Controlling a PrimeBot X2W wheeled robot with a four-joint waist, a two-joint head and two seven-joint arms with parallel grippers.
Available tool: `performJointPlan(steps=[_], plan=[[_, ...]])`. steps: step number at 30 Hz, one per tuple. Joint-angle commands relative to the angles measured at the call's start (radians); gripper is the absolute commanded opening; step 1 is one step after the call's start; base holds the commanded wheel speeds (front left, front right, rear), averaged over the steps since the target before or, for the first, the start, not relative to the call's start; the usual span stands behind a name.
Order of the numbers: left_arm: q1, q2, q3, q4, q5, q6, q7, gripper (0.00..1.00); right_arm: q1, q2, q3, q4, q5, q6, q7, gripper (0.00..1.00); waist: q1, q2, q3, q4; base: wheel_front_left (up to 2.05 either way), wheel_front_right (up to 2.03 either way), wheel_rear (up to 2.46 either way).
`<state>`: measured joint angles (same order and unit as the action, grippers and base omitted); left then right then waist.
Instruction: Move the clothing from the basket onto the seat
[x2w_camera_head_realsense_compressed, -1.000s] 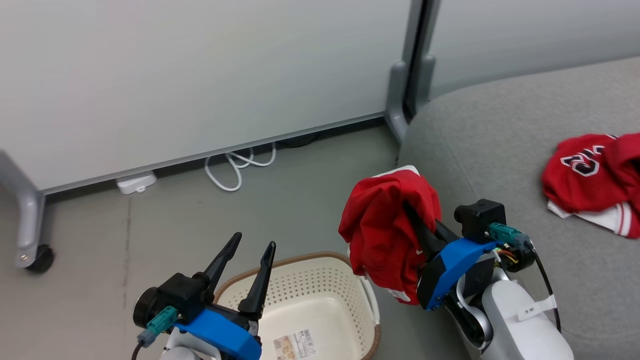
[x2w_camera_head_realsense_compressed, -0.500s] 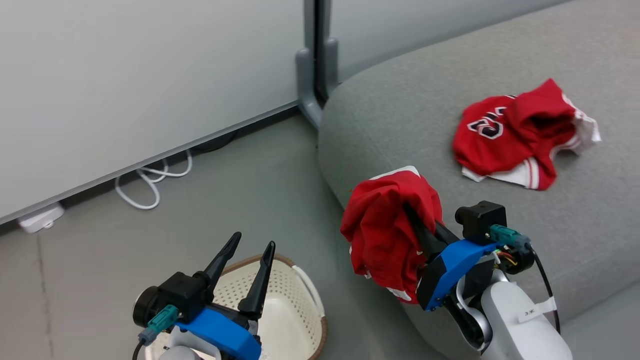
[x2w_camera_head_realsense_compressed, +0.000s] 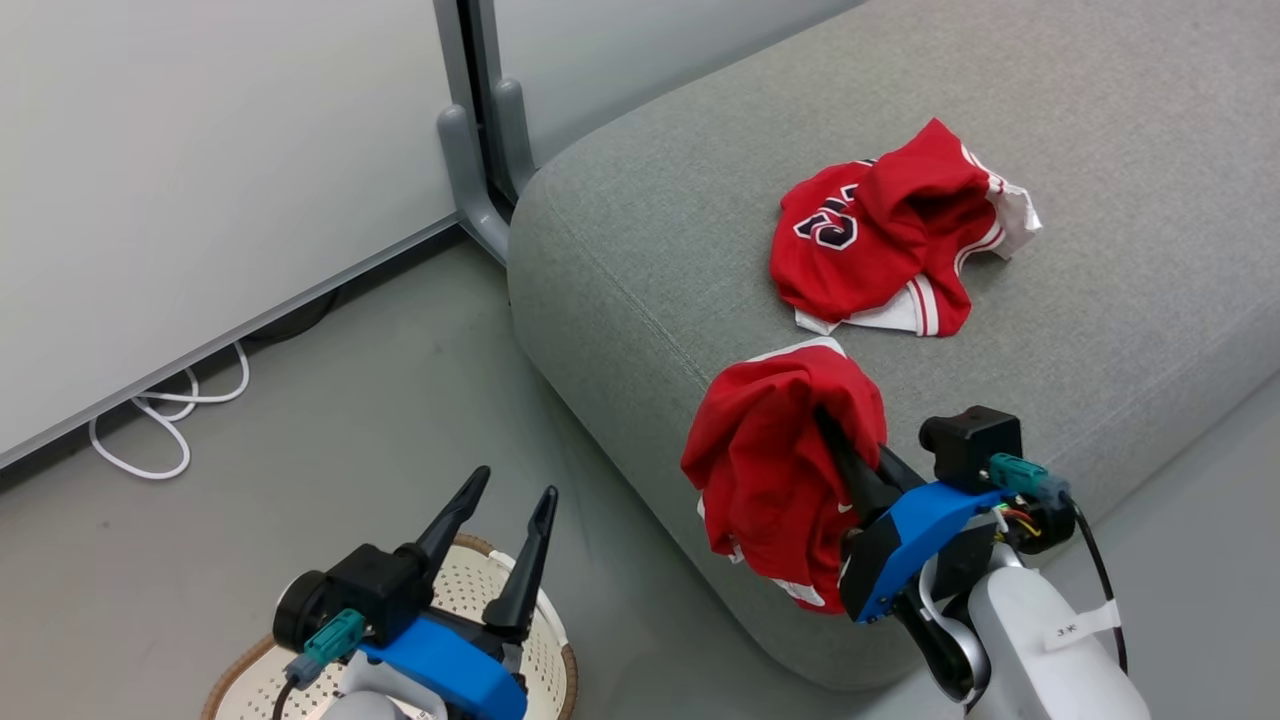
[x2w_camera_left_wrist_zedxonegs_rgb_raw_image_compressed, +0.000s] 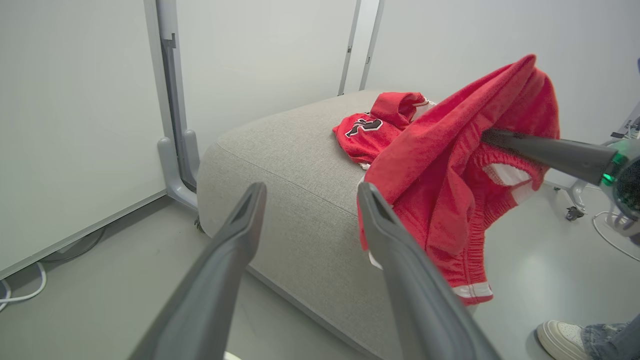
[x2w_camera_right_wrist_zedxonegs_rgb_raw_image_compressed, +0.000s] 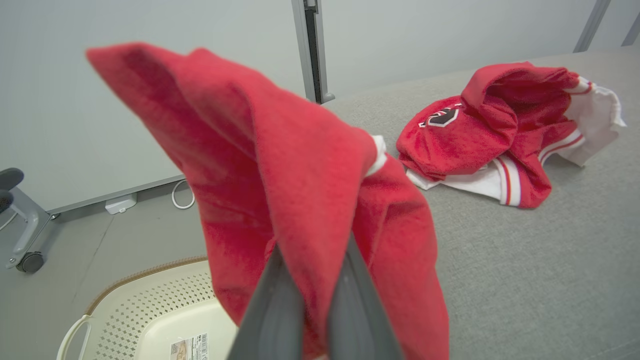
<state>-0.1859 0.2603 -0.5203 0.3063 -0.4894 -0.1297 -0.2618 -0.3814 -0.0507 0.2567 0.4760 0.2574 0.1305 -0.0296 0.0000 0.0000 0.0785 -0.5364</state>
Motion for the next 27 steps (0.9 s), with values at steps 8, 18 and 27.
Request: performJointPlan(steps=[8, 18, 27], plan=[[-0.054, 0.009, -0.040, 0.017, -0.011, -0.001, -0.005, 1.00, 0.025, 0.001, -0.032, -0.022, -0.009, 0.000, -0.013, 0.00, 0.0000, 0.0000, 0.016, -0.011, 0.00, 0.00, 0.00], [-0.045, 0.013, -0.032, 0.015, -0.015, -0.001, -0.005, 1.00, 0.006, 0.000, -0.027, -0.015, 0.004, 0.000, -0.009, 0.00, 0.0000, 0.0000, 0.024, -0.008, 0.00, 0.00, 0.00], [-0.056, 0.031, -0.007, -0.009, 0.013, -0.001, -0.005, 1.00, -0.159, -0.001, -0.079, 0.016, 0.006, 0.000, 0.028, 0.00, 0.0000, 0.0000, 0.087, -0.008, 0.00, 0.00, 0.00]])
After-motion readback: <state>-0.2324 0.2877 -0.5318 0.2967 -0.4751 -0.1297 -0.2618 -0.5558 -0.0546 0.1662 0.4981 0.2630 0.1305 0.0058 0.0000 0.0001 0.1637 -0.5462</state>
